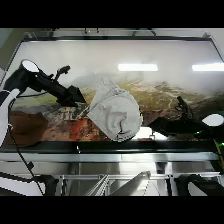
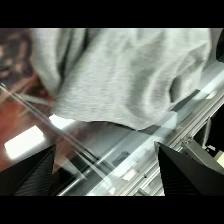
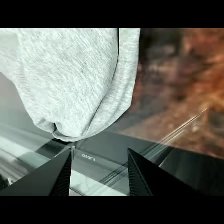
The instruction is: Fold the shirts.
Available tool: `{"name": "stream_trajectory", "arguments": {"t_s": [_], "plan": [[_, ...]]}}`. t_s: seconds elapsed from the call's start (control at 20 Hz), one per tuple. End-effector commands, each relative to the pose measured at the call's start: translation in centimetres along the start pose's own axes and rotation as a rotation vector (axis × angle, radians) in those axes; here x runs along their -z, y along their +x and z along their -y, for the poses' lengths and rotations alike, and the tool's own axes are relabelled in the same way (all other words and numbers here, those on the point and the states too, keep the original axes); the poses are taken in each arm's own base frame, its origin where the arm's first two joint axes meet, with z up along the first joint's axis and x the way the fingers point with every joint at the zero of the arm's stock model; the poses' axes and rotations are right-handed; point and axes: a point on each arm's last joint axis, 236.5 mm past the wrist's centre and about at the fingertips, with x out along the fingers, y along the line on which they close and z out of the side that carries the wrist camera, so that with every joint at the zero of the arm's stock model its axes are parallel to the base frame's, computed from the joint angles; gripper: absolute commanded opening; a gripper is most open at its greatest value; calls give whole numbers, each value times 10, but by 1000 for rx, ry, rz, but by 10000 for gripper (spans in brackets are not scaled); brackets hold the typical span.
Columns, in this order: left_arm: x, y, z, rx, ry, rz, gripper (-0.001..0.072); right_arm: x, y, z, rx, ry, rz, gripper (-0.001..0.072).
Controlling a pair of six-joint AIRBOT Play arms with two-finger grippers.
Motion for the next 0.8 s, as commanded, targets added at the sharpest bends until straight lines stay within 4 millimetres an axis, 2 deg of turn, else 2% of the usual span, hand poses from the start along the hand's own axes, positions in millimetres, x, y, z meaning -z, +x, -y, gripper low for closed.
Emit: {"name": "stream_trajectory", "arguments": {"t_s": [0.0,0.15,0.3,0.35,0.4,0.45,0.6,0.7,0.75], "plan": [[14,39,-28,16,-35,-43,699,6,44,3,-56,28,-73,384],[13,71,-31,16,-27,-105,698,7,75,-8,-108,41,-71,383],[-10,89,-18,33,10,-88,696,3,86,-14,-148,60,-63,353],[-17,91,-13,41,23,-84,585,2,86,-13,-148,57,-61,332],[-21,92,-11,35,39,-84,288,1,86,-15,-153,48,-59,110],[-26,92,-10,35,51,-77,-1,1,85,-17,-160,34,-61,20],[-34,76,-3,42,69,-56,11,2,75,-40,-225,-44,-77,18],[-30,47,18,81,94,-34,11,-4,52,-71,-312,-103,-70,18],[-27,27,36,117,121,-9,11,-9,31,-93,-378,-149,-58,18]]}}
